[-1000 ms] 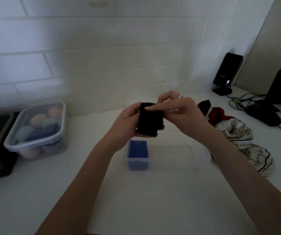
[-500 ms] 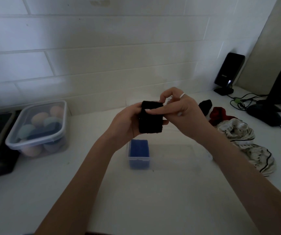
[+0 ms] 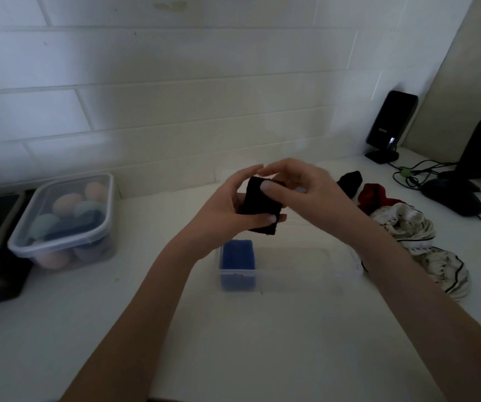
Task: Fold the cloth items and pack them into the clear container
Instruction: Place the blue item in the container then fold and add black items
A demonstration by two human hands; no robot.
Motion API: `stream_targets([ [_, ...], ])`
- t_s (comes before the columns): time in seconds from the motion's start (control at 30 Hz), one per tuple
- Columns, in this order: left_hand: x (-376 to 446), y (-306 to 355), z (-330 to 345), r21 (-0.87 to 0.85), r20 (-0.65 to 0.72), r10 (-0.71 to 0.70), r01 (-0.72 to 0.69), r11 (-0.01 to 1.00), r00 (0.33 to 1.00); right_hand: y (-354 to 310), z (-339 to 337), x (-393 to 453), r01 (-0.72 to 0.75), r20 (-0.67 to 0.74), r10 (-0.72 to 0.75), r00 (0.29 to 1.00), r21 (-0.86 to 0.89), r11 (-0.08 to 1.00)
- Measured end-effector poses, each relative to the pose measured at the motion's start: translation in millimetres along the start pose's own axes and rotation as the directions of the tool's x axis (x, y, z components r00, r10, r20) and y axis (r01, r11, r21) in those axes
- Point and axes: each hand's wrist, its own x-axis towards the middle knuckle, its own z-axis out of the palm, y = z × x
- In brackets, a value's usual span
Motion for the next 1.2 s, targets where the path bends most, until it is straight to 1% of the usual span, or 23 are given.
stream_targets([
  [0.07,0,0,1,0.043,-0.016,-0.008,0.009,0.999,1.0,0,4,-1,0.018,0.038,-0.016,0.999,-0.063,0.998],
  [0.2,1,-1,2,0.05,0.004,-0.017,0.017,0.999,1.0,-4,5,-1,0.048,0.028,-0.048,0.998,0.024,0.999],
  [0.3,0,0,4,0.064,0.007,-0.001,0.0,0.998,1.0,-4,4,0,0.08,-0.01,-0.08,0.997,0.041,0.996],
  [0.37,0,0,4,0.057,-0.004,0.001,-0.001,0.998,1.0,-3,5,0,0.072,-0.034,-0.069,0.997,0.097,0.993],
  [0.47,-1,1,4,0.085,0.017,-0.011,0.01,0.996,1.0,-3,8,-1,0.053,-0.059,-0.043,0.997,0.183,0.982],
  [0.6,-2,1,4,0.128,0.054,-0.033,0.026,0.991,0.998,-2,10,-1,0.005,-0.042,0.005,0.999,0.248,0.969],
  [0.7,-3,3,4,0.139,0.077,-0.058,0.047,0.989,0.995,-4,8,-1,-0.019,-0.015,0.022,1.0,0.213,0.977],
  [0.8,-4,4,4,0.129,0.118,-0.072,0.056,0.99,0.99,-10,5,-4,0.026,0.018,-0.028,0.999,0.123,0.992],
  [0.83,-4,4,3,0.122,0.103,-0.065,0.052,0.991,0.993,-12,5,-4,0.044,0.0,-0.044,0.999,0.112,0.993],
  [0.9,-2,5,-1,0.138,0.021,-0.008,0.005,0.99,1.0,-13,6,-4,0.052,-0.082,-0.042,0.996,0.121,0.991],
  [0.97,0,5,-8,0.154,-0.078,0.08,-0.067,0.986,0.994,-11,5,-2,0.023,-0.157,-0.003,0.988,0.125,0.992],
  [1.0,0,5,-11,0.154,-0.123,0.12,-0.101,0.983,0.985,-9,4,-1,-0.007,-0.158,0.025,0.987,0.113,0.994],
  [1.03,1,4,-14,0.159,-0.171,0.157,-0.13,0.979,0.973,-9,0,-1,-0.052,-0.122,0.063,0.991,0.091,0.995],
  [1.1,4,1,-16,0.188,-0.281,0.213,-0.164,0.968,0.936,-10,-7,-2,-0.149,0.035,0.148,0.988,0.022,0.989],
  [1.13,5,0,-17,0.195,-0.33,0.232,-0.174,0.965,0.915,-10,-9,-3,-0.171,0.117,0.171,0.978,-0.011,0.985],
  [1.17,6,-2,-17,0.201,-0.361,0.247,-0.184,0.962,0.899,-11,-9,-4,-0.172,0.169,0.175,0.97,-0.028,0.985],
  [1.2,7,-2,-16,0.213,-0.368,0.258,-0.189,0.959,0.893,-11,-7,-5,-0.159,0.184,0.161,0.97,-0.026,0.987],
])
